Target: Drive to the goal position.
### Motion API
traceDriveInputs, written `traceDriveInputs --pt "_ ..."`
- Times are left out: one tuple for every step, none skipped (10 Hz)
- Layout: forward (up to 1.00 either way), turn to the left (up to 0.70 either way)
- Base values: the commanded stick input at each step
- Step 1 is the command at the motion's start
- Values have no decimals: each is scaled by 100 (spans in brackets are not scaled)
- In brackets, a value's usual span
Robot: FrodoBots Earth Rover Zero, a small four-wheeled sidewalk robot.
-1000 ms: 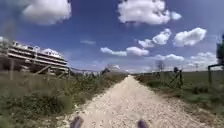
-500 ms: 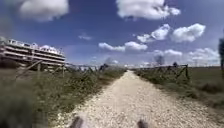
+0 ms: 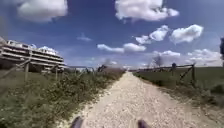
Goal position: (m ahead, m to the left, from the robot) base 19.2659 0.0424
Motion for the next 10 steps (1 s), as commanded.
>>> traceDriveInputs --pt "100 -19" --pt "100 -1" --pt "100 -17" --pt "100 -18" --pt "100 -1" --pt "100 -12" --pt "100 -23" --pt "100 0" --pt "100 -11" --pt "100 -23"
